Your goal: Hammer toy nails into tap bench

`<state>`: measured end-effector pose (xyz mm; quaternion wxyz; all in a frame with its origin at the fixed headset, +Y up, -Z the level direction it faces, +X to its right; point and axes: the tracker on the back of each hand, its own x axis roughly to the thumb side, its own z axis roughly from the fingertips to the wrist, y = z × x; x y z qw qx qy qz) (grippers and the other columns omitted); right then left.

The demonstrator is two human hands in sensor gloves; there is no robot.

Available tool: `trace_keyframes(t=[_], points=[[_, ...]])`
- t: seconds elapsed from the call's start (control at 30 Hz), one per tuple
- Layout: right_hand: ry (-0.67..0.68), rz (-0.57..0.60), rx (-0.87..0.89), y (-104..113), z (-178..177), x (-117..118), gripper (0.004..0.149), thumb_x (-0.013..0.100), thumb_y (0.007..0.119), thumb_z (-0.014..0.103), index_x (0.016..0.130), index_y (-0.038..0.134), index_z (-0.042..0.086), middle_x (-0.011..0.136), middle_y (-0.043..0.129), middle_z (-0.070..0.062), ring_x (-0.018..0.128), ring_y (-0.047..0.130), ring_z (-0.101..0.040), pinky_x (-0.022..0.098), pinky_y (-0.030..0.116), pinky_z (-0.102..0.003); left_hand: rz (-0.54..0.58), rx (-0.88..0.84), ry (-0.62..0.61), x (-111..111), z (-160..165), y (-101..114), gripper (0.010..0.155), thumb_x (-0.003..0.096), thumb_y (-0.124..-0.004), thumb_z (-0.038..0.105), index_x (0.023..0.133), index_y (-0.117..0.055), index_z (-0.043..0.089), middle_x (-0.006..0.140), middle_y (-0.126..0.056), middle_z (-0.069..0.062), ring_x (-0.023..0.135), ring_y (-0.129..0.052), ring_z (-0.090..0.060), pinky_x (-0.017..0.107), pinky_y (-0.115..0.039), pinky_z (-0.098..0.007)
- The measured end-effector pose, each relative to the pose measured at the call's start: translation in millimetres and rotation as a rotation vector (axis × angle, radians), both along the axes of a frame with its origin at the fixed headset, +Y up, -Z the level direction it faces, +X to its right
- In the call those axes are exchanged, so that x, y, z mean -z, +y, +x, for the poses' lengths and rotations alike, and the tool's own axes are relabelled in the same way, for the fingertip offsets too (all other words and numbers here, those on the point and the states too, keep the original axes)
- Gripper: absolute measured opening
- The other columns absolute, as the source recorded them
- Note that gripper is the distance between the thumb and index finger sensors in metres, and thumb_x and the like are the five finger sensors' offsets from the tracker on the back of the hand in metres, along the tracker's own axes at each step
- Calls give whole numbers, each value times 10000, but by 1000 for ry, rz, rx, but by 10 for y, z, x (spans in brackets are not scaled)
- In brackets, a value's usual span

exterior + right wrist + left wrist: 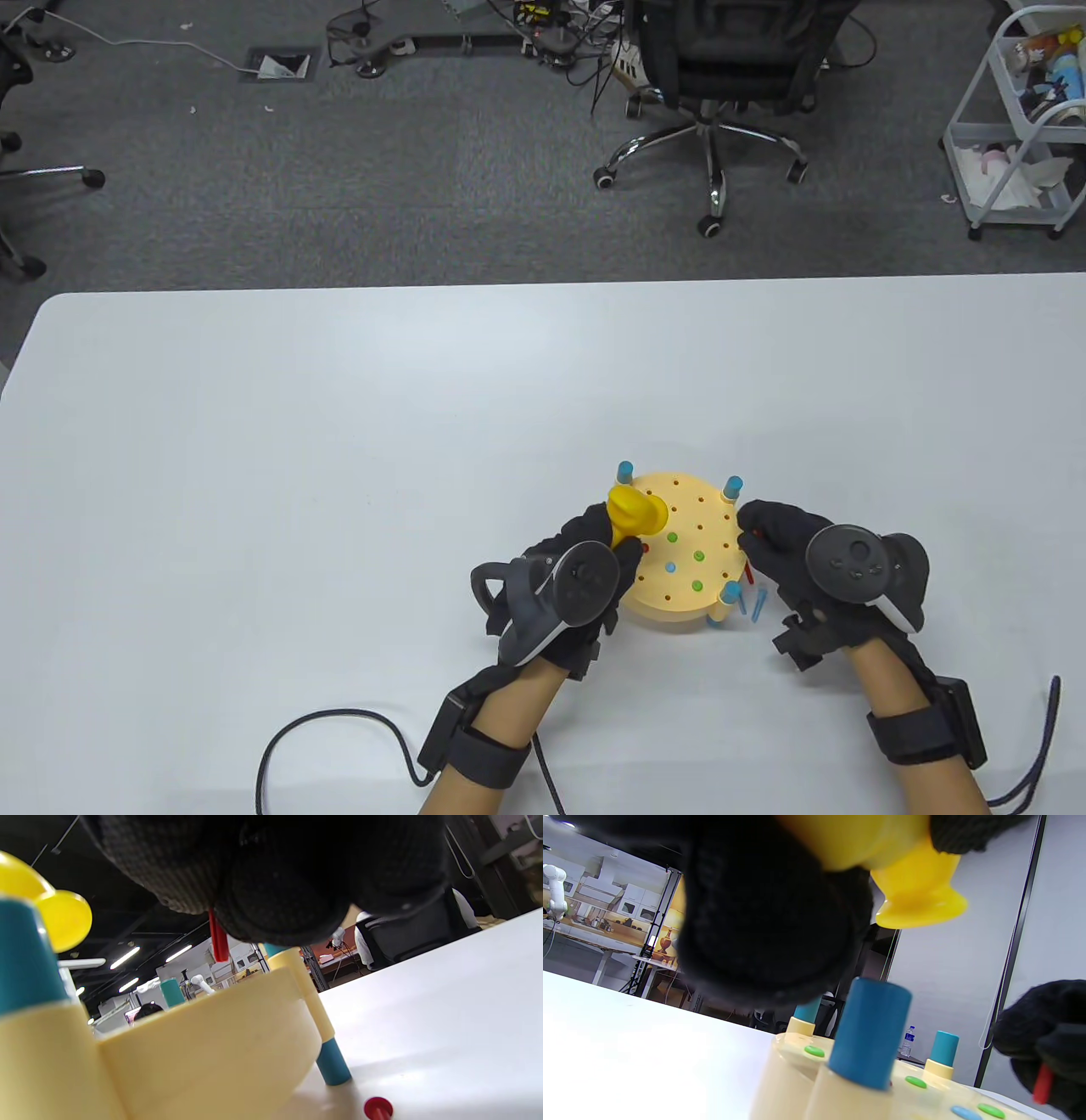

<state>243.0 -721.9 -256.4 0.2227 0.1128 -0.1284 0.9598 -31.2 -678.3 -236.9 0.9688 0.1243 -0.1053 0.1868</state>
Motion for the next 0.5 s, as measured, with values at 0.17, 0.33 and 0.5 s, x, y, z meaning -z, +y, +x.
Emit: trace_keyframes(t=[0.17, 0.33, 0.5], points=[[10, 13, -21, -14, -85, 2, 424, 401, 777, 389, 801, 804, 251, 615, 970, -9, 363, 1001, -105, 351, 885, -308, -13, 10, -4, 14, 17, -33, 659, 353, -677, 570, 817, -785, 115, 465, -1026, -110, 171, -1078, -208, 73, -854, -318], [4, 46, -102, -10, -162, 7, 428, 399, 779, 389, 803, 807, 249, 612, 972, -9, 360, 1002, -104, 350, 886, -307, -29, 26, -5, 29, 31, -70, 658, 354, -677, 570, 818, -784, 116, 465, -1026, -110, 171, -1078, -209, 74, -855, -318], [-4, 73, -165, 4, -234, 4, 430, 401, 779, 390, 806, 806, 249, 614, 972, -7, 364, 1002, -106, 352, 884, -308, -31, 32, -11, 28, 38, -70, 660, 353, -677, 570, 818, -785, 115, 466, -1026, -110, 171, -1078, -210, 74, -854, -318]])
